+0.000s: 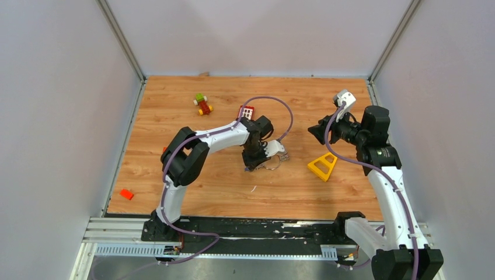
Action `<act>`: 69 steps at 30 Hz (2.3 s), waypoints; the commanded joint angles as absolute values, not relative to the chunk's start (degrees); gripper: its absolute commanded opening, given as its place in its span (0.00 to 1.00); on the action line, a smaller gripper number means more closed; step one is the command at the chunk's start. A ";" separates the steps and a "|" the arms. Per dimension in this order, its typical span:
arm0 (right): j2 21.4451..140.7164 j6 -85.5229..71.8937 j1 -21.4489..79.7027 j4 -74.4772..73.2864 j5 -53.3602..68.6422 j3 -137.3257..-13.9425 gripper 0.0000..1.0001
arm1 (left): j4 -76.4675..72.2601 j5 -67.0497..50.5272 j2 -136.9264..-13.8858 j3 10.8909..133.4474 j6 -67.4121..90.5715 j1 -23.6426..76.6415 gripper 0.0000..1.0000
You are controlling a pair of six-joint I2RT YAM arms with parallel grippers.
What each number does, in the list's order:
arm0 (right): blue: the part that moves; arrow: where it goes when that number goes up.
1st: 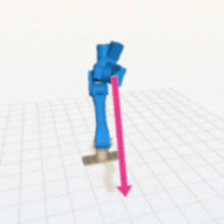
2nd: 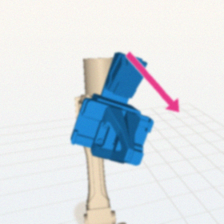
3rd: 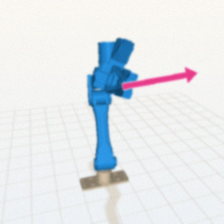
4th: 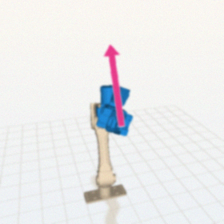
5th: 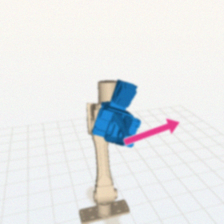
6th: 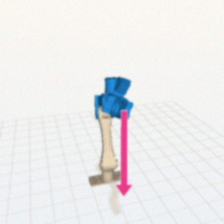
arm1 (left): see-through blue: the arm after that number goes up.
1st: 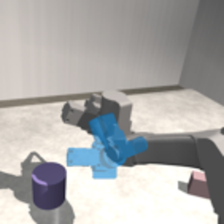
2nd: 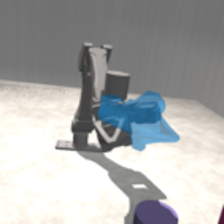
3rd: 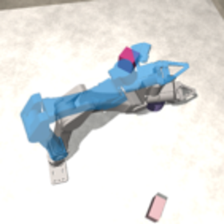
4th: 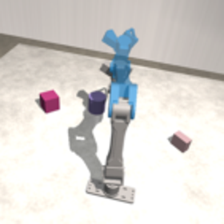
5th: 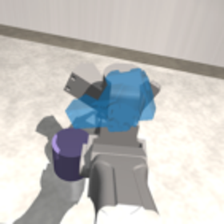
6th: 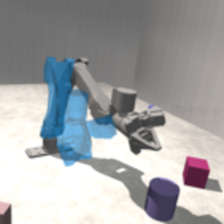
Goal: Put the keys on the keyring
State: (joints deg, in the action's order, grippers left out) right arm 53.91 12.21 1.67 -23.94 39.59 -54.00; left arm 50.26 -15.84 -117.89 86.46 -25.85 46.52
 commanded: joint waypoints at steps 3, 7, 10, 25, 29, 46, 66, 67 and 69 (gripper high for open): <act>53.10 11.81 1.23 -22.40 41.21 -54.23 0.50 | 56.78 -12.83 -121.87 89.78 -25.31 46.76 0.22; 53.09 12.05 1.20 -22.59 41.46 -54.22 0.50 | 57.75 -12.55 -122.75 91.33 -25.07 46.93 0.24; 53.03 12.13 1.19 -22.63 42.10 -54.29 0.50 | 58.26 -11.99 -122.82 91.23 -25.14 46.93 0.25; 52.92 12.66 1.15 -22.83 43.39 -54.14 0.51 | 54.38 -8.06 -120.75 84.98 -25.48 46.93 0.36; 52.99 12.67 1.17 -22.76 43.57 -54.05 0.51 | 52.96 -7.28 -120.31 83.89 -25.08 46.93 0.36; 52.86 13.18 1.15 -23.20 43.69 -54.21 0.51 | 43.92 -8.44 -109.72 76.11 -24.70 46.85 0.61; 52.54 13.20 0.93 -23.20 44.42 -54.14 0.51 | 37.89 -2.71 -112.09 72.77 -23.52 51.42 0.50; 52.58 13.22 0.95 -23.20 44.53 -54.14 0.52 | 38.26 -2.00 -111.88 72.43 -23.96 51.42 0.49; 52.70 13.22 0.90 -23.16 44.65 -54.09 0.52 | 39.69 -0.77 -111.79 72.42 -24.77 51.22 0.46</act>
State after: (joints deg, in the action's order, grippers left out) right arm 53.54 12.73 1.28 -23.97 43.18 -54.00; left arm 37.98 -5.80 -109.97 74.43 -23.29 51.48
